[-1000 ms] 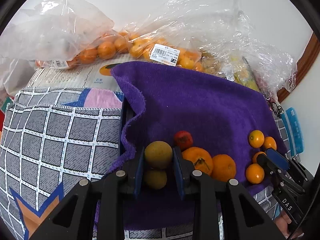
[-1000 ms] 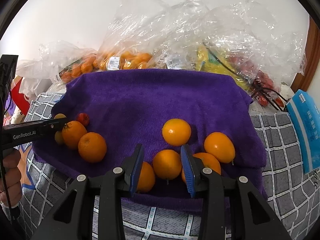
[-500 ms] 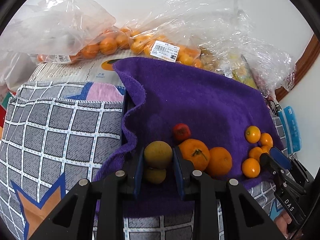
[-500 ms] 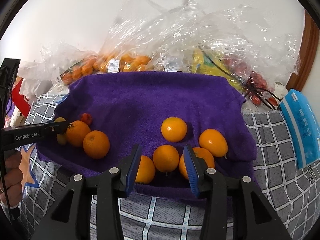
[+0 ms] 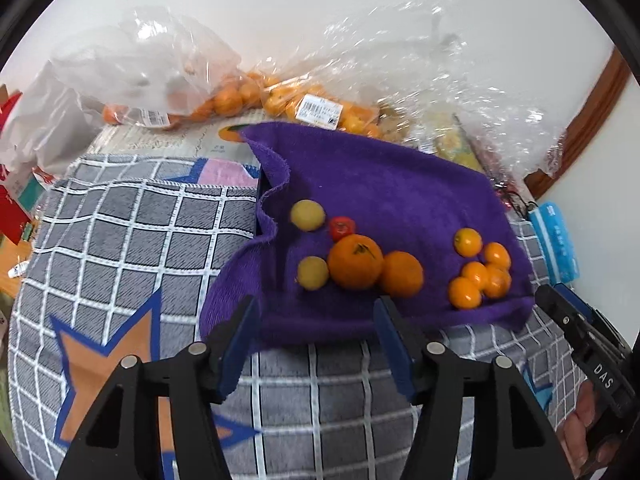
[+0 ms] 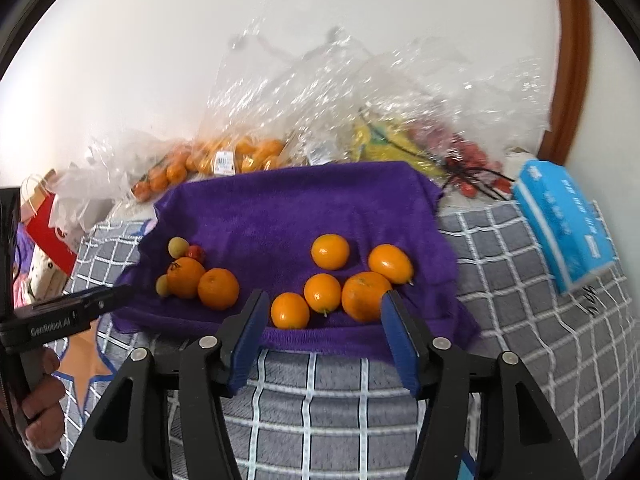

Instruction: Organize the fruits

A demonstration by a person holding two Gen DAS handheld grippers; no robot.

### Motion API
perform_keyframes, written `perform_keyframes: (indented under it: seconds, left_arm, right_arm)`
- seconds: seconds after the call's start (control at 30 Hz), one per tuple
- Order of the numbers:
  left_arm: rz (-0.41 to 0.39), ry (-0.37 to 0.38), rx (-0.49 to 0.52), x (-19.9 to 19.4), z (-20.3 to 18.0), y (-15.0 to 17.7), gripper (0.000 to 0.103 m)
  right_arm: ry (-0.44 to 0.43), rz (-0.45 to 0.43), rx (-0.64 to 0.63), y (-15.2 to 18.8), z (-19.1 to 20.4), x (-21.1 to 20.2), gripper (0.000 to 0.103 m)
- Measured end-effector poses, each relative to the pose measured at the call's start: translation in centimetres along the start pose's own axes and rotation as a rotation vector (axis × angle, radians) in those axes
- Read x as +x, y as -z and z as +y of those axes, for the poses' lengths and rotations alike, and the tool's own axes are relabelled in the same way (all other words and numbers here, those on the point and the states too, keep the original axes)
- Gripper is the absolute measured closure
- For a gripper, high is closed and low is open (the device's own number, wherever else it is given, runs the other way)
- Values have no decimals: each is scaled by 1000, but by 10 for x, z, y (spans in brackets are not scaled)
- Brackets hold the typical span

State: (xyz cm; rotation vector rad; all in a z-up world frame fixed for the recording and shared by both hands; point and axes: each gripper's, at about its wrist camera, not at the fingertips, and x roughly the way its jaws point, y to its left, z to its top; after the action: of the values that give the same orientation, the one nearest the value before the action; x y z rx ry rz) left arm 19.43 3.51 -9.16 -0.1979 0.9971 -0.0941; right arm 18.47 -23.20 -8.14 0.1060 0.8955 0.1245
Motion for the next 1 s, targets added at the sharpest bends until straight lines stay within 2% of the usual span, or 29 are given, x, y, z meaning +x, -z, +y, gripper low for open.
perform_keyframes:
  seconds: [0.2, 0.27, 0.3, 0.37, 0.43, 0.53, 0.73, 1.0]
  left_arm:
    - [-101, -31, 28, -48, -14, 21, 29]
    - [-146, -47, 47, -66, -21, 31, 28]
    - [-156, -47, 54, -73, -23, 34, 24]
    - [-165, -28, 69, -85, -28, 42, 23]
    - [-183, -23, 76, -98, -30, 52, 23]
    - [-222, -26, 99, -119, -37, 68, 17]
    - [-295, -46, 126, -156, -48, 97, 9]
    - [-344, -39, 145, -184, -60, 120, 3]
  right_arm:
    - [24, -27, 3, 11, 5, -47, 39]
    - [31, -39, 8, 17, 6, -62, 39]
    - [37, -46, 13, 21, 6, -73, 39]
    - [49, -66, 20, 28, 7, -88, 37]
    - [72, -91, 26, 37, 8, -107, 20]
    - [81, -145, 27, 52, 9, -134, 13]
    - [57, -177, 28, 75, 9, -170, 1]
    - [67, -193, 20, 93, 9, -198, 0]
